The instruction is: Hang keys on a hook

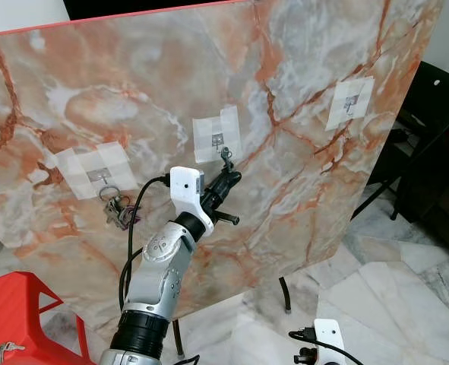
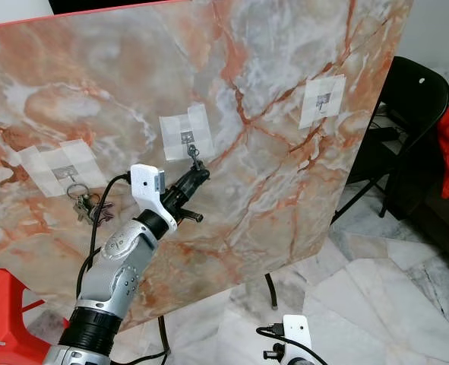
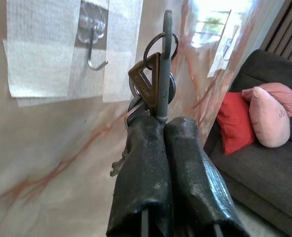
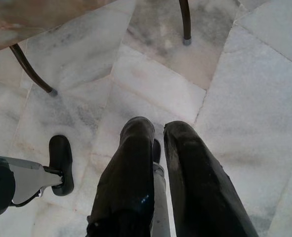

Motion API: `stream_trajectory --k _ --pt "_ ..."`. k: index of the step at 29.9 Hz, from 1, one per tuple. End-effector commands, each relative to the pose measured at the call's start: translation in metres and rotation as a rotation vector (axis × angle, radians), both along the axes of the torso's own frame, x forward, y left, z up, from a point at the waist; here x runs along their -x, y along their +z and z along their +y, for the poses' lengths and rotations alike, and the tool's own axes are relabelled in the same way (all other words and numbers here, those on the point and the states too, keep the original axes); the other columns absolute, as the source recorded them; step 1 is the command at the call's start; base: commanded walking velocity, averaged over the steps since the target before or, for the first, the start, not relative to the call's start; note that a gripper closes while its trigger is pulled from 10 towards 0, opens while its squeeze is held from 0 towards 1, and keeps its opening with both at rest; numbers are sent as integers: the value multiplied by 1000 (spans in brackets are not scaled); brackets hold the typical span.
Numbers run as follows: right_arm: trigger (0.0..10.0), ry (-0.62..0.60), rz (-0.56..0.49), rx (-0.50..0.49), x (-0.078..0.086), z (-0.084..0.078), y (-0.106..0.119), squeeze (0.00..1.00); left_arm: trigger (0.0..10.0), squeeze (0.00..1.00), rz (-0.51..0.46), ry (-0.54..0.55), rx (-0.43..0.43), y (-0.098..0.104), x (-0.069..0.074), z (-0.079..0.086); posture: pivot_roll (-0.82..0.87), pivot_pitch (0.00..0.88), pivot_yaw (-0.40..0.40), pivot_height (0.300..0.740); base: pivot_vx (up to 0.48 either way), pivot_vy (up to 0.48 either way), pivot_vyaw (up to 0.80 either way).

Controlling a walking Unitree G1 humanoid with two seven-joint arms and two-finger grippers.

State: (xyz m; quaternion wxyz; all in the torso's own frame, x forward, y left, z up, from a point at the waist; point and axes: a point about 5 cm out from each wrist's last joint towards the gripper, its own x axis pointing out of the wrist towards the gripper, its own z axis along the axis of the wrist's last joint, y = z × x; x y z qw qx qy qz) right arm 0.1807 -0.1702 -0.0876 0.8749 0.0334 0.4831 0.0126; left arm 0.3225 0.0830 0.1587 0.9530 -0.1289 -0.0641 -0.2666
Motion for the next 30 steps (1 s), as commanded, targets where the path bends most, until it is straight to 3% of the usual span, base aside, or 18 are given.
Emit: stream_trajectory --k 1,21,30 --pt "10000 -2 2 -3 0 0 0 0 10000 0 -12 -19 -5 4 -3 -2 -10 0 -8 740 0 0 0" --pt "10000 -3 -2 -3 -2 0 1 0 10000 0 6 -44 -8 3 -12 -7 -10 0 -8 740 0 0 0" --pt "10000 -2 -2 -3 -2 0 1 0 10000 0 19 21 -23 3 -22 -2 -8 0 -10 740 0 0 0"
